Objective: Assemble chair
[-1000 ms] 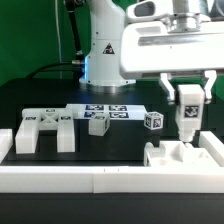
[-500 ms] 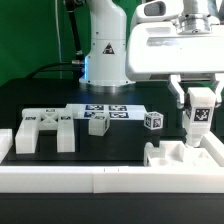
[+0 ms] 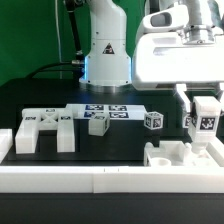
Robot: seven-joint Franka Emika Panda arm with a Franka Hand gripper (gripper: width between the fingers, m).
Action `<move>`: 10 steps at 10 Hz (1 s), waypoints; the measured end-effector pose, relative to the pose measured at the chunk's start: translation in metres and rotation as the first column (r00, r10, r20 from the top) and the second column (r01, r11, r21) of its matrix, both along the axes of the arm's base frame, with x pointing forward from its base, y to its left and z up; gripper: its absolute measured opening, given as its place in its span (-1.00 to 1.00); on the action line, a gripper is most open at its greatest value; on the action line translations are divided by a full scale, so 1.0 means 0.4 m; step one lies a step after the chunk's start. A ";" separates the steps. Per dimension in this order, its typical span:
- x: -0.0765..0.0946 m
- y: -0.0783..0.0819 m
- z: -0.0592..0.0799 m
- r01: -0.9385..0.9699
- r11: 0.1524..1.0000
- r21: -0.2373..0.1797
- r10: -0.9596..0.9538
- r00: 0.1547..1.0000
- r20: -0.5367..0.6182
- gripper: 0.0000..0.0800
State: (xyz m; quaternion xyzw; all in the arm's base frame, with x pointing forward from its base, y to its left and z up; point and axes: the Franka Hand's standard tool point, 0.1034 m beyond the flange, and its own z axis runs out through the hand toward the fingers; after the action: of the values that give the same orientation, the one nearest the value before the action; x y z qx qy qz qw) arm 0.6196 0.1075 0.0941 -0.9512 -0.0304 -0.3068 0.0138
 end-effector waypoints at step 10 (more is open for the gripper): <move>0.040 0.006 -0.026 -0.007 1.000 -0.004 0.007 1.000 0.006 -0.28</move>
Offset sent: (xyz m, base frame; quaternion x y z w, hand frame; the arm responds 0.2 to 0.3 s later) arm 0.0181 0.0070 -0.0005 0.0090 0.0053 0.0004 0.9999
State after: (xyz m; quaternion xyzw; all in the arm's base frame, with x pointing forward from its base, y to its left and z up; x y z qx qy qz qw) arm 0.6356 0.1098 0.0839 -0.9502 -0.0343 -0.3095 0.0126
